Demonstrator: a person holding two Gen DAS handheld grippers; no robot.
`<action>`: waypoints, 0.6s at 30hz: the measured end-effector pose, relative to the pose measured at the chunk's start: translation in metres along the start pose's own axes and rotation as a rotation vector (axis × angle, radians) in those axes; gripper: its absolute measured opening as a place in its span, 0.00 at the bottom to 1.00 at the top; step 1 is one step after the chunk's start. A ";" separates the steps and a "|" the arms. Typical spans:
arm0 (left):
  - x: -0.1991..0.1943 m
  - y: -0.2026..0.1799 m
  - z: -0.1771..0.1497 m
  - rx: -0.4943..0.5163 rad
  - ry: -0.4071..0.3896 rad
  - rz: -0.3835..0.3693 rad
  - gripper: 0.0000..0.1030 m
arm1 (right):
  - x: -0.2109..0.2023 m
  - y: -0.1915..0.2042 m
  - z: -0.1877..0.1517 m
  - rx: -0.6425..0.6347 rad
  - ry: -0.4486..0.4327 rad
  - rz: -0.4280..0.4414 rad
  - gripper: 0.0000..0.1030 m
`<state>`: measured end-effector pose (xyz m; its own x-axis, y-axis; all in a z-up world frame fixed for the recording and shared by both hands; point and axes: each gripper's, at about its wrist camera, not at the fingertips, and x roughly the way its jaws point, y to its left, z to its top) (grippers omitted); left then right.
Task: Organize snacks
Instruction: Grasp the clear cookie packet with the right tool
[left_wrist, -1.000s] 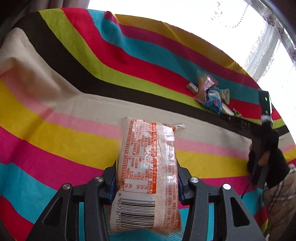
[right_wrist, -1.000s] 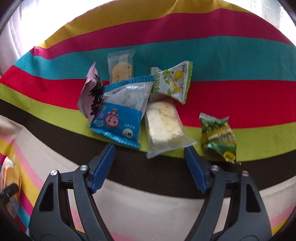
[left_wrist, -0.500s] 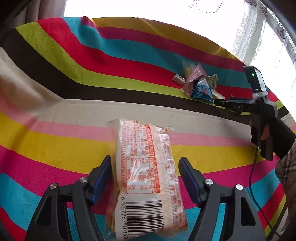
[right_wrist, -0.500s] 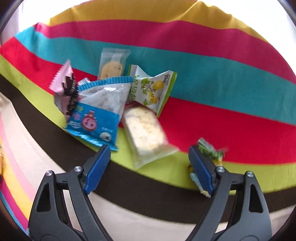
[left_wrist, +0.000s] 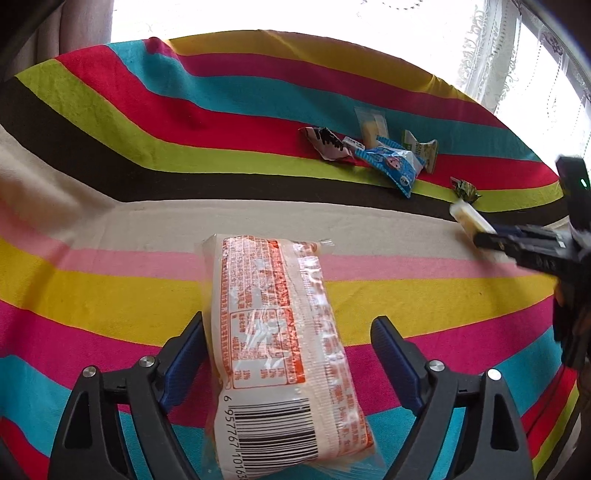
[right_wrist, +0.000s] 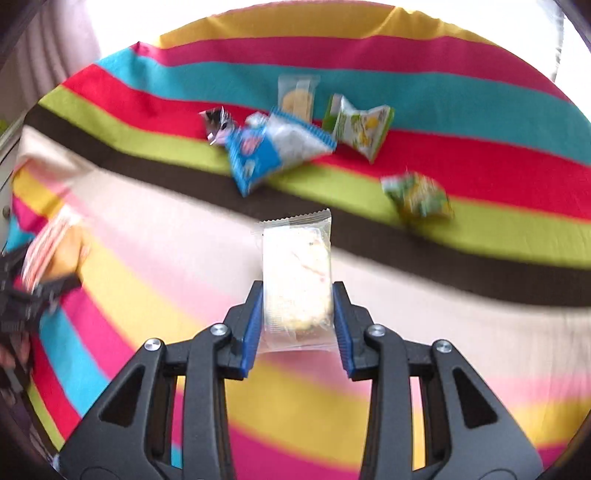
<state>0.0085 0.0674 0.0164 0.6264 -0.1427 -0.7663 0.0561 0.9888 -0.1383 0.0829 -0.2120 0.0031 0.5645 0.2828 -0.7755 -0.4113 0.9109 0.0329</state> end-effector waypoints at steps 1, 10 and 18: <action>0.001 0.000 0.000 -0.001 0.001 0.000 0.86 | -0.009 0.004 -0.014 0.016 0.006 0.009 0.40; 0.012 -0.011 0.003 0.045 0.044 0.053 1.00 | -0.011 0.032 -0.032 0.002 -0.051 -0.064 0.38; -0.028 -0.025 -0.031 -0.025 0.066 0.077 0.48 | -0.055 0.060 -0.067 0.110 -0.099 -0.029 0.38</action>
<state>-0.0345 0.0455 0.0212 0.5751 -0.0700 -0.8151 -0.0099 0.9957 -0.0925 -0.0211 -0.1930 0.0051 0.6450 0.2788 -0.7115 -0.3153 0.9452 0.0845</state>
